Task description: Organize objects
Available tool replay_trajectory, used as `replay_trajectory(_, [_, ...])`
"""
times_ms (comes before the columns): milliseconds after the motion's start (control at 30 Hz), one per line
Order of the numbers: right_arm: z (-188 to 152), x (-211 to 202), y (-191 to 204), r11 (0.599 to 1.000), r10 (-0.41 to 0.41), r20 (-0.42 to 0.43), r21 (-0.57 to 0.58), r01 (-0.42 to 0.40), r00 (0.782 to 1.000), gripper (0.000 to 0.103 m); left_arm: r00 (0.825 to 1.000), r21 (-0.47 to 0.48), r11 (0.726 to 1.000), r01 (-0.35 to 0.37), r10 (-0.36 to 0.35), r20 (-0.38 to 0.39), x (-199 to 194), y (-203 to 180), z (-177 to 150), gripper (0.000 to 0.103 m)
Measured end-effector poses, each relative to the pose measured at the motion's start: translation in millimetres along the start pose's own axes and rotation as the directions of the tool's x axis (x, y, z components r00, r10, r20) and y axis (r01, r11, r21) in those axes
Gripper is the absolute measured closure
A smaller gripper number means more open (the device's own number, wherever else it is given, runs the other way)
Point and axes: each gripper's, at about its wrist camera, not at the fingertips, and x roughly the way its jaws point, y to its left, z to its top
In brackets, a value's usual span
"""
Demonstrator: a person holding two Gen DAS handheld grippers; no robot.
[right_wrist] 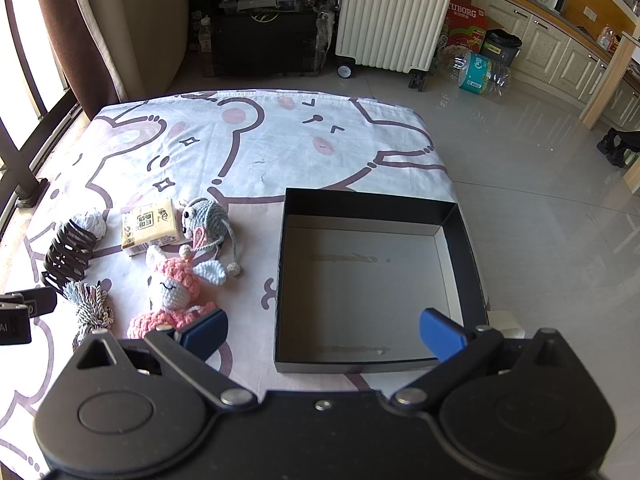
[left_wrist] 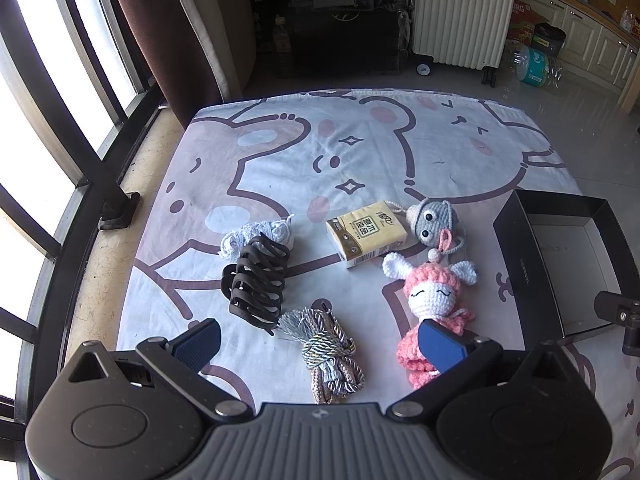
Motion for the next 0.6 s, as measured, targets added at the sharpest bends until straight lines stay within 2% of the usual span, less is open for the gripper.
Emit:
replay_trajectory(400, [0.2, 1.1, 0.9, 1.0, 0.006, 0.0, -0.001, -0.006, 1.0, 0.0, 1.0, 0.028, 1.0, 0.013, -0.013, 0.003, 0.7, -5.0, -0.5, 0.0])
replay_trajectory(600, [2.9, -0.1, 5.6, 1.0, 0.012, 0.024, -0.026, -0.011, 1.0, 0.0, 0.999, 0.037, 0.999, -0.015, 0.014, 0.031, -0.6, -7.8, 2.1, 0.0])
